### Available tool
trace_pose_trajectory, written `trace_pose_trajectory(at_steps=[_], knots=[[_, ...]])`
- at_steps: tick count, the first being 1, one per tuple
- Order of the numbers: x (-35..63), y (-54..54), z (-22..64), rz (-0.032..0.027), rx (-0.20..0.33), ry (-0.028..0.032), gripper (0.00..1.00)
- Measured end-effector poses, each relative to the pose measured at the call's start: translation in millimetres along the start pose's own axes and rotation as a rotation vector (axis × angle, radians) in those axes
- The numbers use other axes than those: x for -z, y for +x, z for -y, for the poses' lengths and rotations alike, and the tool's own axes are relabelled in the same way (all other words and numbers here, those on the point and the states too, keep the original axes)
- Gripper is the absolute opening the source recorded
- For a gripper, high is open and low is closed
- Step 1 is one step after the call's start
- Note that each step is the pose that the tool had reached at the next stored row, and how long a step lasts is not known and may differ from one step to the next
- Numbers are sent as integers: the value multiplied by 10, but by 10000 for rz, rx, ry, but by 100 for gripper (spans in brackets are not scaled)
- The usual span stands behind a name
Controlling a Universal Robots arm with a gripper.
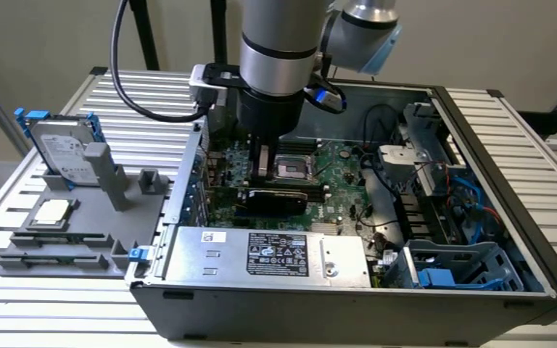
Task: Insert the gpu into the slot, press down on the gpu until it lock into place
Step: 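Press down on the gpu until it lock into place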
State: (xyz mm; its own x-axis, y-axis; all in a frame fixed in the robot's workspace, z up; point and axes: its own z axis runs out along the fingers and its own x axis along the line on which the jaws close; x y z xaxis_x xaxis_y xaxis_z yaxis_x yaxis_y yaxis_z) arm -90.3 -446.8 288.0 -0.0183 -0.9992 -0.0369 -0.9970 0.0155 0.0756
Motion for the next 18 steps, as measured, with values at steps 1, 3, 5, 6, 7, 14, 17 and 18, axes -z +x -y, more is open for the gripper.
trace_pose_trajectory(at_steps=[1, 3, 5, 6, 7, 14, 17, 18], knots=[[-18, -11, -3, -2, 0, 3, 11], [-48, -41, -3, 1, 1, 17, 11], [-74, -56, -5, -2, 1, 38, 11], [-85, -57, -5, -8, 1, 46, 11], [-93, -58, -5, -18, 2, 48, 11], [-180, -64, -8, -75, -2, 87, 11], [-225, -64, -10, -85, -2, 118, 11], [-228, -65, -10, -83, -1, 120, 11]])
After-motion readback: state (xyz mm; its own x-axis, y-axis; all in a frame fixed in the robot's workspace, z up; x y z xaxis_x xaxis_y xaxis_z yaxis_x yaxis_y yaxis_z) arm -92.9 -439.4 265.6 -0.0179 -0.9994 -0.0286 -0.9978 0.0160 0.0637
